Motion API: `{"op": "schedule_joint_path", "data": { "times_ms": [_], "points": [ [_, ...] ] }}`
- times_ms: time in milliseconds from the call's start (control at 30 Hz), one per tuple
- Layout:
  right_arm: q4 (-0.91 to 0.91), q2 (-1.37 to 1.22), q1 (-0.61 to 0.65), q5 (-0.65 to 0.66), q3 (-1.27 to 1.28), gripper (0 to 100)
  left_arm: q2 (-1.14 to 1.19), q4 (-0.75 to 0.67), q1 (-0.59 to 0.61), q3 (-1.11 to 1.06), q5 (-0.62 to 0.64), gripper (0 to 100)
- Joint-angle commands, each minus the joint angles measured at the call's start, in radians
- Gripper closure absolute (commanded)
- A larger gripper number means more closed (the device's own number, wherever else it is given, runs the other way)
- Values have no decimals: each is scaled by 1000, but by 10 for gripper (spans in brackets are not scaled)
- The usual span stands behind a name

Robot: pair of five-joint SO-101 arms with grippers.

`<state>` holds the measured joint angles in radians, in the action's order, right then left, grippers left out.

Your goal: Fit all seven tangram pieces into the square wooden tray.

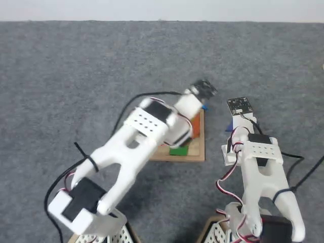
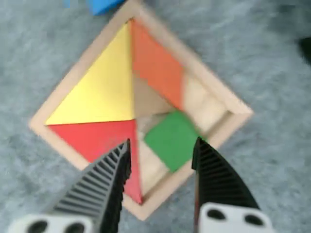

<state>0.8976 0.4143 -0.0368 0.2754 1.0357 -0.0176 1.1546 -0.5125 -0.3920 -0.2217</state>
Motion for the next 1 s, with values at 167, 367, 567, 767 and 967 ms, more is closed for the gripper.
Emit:
{"op": "schedule_joint_path", "data": {
  "times_ms": [167,367,567,767,967],
  "points": [
    [-16,39,8,-14,0,794,43,-6,-49,12,-15,805],
    [-15,39,8,-14,0,794,203,-61,-44,16,-18,805],
    [-16,39,8,-14,0,794,213,-31,57,15,-61,805],
    [-15,39,8,-14,0,794,213,-18,110,15,-100,805],
    [-15,39,8,-14,0,794,212,29,78,15,-127,805]
  ]
}}
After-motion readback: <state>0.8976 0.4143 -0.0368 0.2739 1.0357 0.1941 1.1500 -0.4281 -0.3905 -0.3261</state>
